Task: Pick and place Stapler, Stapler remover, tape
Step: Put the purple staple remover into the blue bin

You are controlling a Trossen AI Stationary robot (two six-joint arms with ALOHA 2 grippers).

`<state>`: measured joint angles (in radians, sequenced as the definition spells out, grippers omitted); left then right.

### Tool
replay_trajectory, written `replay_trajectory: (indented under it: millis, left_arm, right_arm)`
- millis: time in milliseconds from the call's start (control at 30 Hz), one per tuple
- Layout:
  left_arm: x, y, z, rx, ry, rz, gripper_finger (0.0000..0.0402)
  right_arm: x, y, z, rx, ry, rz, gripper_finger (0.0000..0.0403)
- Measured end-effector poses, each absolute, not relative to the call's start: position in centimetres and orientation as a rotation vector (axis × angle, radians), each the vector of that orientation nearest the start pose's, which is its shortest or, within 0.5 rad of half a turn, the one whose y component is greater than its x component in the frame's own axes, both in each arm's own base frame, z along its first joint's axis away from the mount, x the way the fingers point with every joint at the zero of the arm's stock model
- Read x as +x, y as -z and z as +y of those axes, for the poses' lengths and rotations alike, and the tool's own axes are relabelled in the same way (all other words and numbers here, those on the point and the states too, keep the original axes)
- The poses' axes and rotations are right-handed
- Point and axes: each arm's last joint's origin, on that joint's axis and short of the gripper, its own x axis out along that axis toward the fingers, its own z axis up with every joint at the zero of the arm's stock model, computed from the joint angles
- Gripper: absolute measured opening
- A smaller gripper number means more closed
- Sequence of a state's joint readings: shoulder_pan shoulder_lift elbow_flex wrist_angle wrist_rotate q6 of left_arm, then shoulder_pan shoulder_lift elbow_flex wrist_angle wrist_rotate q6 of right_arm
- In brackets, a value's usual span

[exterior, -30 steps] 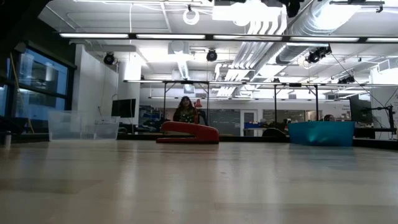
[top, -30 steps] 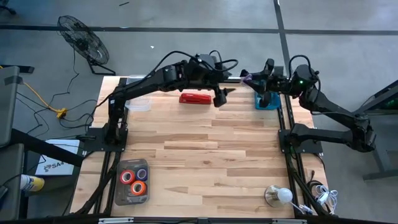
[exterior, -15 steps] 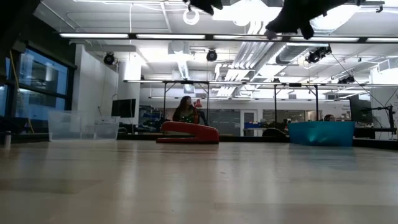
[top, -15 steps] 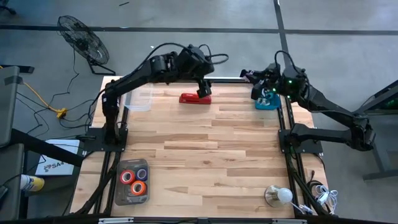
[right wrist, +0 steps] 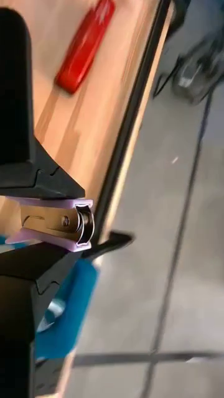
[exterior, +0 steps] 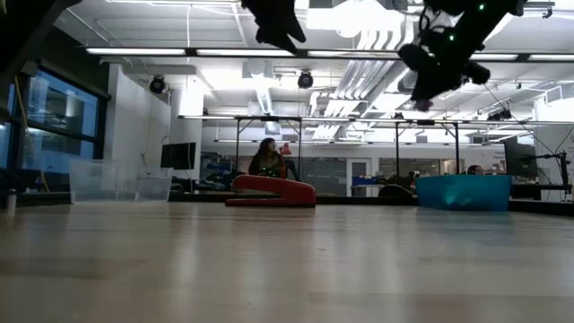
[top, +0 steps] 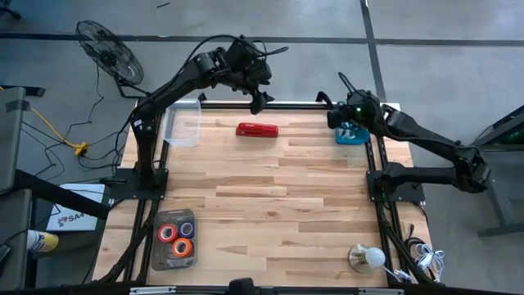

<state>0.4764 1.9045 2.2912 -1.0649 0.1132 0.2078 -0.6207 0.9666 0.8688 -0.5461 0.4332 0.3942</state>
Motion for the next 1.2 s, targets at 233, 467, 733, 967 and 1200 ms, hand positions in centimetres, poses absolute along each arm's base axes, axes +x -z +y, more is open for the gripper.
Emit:
replay_trajectory:
  millis: [233,467,733,967,1200]
  left_arm:
    - [33.9,-42.8,19.6,0.01,-0.244,0.7,0.0287]
    - [33.4,-41.0,21.2,0.013,-0.191,0.746,0.0287]
    - [32.8,-38.9,23.0,-0.027,-0.143,0.77,0.0287]
    - [32.2,-37.2,24.4,-0.056,-0.139,0.784,0.0287]
    - [32.0,-36.1,25.0,-0.077,-0.112,0.783,0.0287]
  right_arm:
    - [15.1,-27.7,-14.0,0.535,1.288,0.567,0.0082]
    - [15.2,-25.1,-15.9,0.628,1.419,0.69,0.0082]
    - [15.4,-22.3,-18.1,0.702,1.491,0.808,0.0082]
    - [15.4,-20.5,-19.1,0.771,1.514,0.865,0.0082]
    - [15.7,-19.6,-19.4,0.806,1.522,0.896,0.0082]
